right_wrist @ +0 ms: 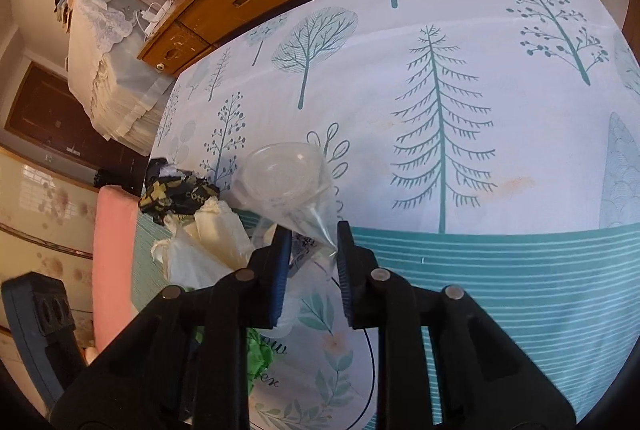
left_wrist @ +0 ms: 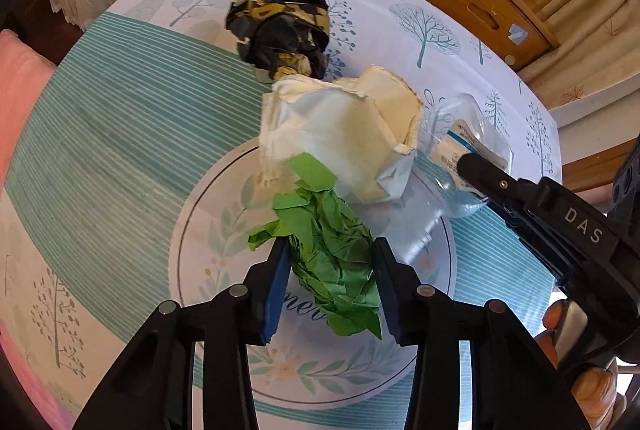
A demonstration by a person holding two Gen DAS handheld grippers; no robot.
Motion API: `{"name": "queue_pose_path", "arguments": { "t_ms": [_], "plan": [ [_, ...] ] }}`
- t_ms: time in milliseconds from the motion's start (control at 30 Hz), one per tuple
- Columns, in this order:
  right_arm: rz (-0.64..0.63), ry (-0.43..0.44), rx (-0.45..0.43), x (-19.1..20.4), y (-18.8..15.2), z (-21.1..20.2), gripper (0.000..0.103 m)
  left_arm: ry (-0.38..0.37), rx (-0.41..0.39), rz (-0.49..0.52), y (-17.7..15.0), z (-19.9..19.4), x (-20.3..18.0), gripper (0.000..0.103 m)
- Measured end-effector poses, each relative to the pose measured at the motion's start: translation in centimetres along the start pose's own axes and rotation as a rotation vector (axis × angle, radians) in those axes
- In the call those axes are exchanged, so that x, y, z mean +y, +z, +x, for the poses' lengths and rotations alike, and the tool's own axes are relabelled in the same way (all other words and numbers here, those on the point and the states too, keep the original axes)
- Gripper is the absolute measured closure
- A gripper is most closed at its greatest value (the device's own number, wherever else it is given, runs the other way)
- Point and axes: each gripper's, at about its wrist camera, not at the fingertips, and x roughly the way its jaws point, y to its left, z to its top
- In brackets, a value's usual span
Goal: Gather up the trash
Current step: 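Carry the green paper and clear bottle over the bin with both tools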
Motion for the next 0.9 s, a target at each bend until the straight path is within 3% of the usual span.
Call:
{"name": "queue_pose_path", "arguments": {
  "t_ms": [200, 433, 733, 900],
  "plan": [
    [-0.013, 0.013, 0.004, 0.4, -2.5, -2.5, 0.087, 0.007, -0.021, 0.045, -2.0, -2.9, 0.9, 0.063],
    [-0.083, -0.001, 0.035, 1.2, -7.4, -6.0, 0.087, 0.056, -0.067, 0.167, -6.7, -7.4, 1.7, 0.063],
    [-0.148, -0.035, 0.089, 4.0, -15.8, -9.9, 0.087, 0.063, -0.131, 0.251, -12.4, -13.6, 5.8, 0.063],
    [-0.170, -0.055, 0.078, 7.4, -21.4, -12.2, 0.087, 0.038, -0.168, 0.318, -15.3, -16.7, 9.1, 0.063]
  ]
}}
